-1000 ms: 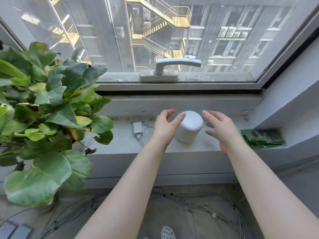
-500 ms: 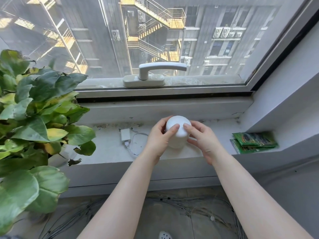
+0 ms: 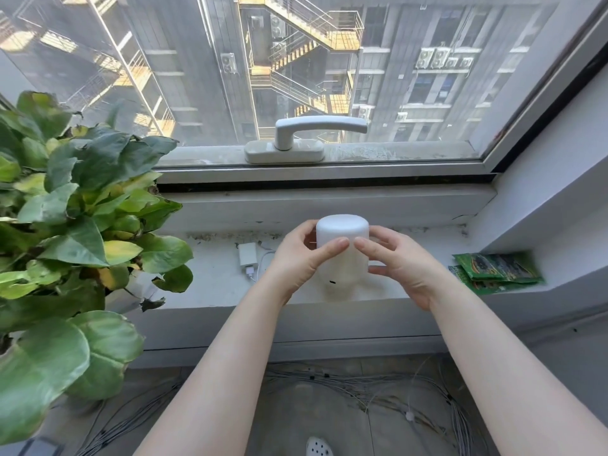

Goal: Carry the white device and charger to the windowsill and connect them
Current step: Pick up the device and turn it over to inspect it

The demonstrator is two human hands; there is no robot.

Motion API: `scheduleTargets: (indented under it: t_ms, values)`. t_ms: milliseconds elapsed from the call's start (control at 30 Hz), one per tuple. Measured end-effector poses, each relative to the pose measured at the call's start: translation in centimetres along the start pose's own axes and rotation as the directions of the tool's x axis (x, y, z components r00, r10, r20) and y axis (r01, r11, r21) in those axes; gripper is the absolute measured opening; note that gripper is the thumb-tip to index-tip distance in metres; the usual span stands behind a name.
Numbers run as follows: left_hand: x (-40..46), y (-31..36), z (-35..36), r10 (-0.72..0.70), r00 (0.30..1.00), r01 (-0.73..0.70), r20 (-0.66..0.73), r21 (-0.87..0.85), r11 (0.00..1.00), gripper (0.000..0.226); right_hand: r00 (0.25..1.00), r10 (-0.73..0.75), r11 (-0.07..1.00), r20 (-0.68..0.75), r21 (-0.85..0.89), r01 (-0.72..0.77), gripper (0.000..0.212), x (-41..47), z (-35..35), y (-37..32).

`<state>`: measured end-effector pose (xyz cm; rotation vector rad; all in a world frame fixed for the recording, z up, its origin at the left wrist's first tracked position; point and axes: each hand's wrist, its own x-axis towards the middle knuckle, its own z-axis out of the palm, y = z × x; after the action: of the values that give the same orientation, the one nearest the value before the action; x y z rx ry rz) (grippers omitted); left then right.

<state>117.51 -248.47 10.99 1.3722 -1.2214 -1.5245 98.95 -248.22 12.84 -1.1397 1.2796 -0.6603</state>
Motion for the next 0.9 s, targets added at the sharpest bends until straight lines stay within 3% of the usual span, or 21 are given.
scheduleTargets:
  t_ms: [233,400,600,700,767,833,900]
  values:
    - [-0.2,0.7,0.3,-0.146,0.989,0.146,-0.005,-0.004,0.989,0.078,0.997,0.037,0.993,0.068,0.111,-0.045,0.056,-0.4,0.4,-0.3]
    - [-0.1,1.5,0.5,-0.240,0.971,0.240,-0.015,0.003,0.971,0.078,0.991,0.109,0.982,0.078,0.146,-0.119,0.054,-0.8,0.6,-0.7]
    - [-0.7,2.0,1.3,-0.336,0.942,0.335,0.024,-0.169,0.927,0.073,0.989,0.145,0.977,0.013,0.158,-0.145,0.039,-1.1,0.4,-1.2]
    - [-1.3,1.9,1.7,-0.345,0.936,0.349,0.067,-0.288,0.892,0.064,0.987,0.156,0.978,-0.037,0.144,-0.149,0.041,-1.1,0.3,-1.4]
    - [-1.5,1.6,1.9,-0.299,0.954,0.295,0.017,-0.226,0.928,0.060,0.983,0.171,0.984,-0.067,0.070,-0.167,0.048,-1.1,0.2,-1.6]
    - [-1.6,1.4,1.6,-0.176,0.982,0.174,-0.066,-0.041,0.984,0.056,0.979,0.182,0.982,-0.096,-0.032,-0.185,0.050,-1.1,0.1,-1.7]
    - [-1.6,1.7,1.3,-0.081,0.996,0.085,-0.049,0.092,0.992,0.048,0.977,0.169,0.976,-0.128,-0.113,-0.184,0.049,-1.1,0.1,-2.1]
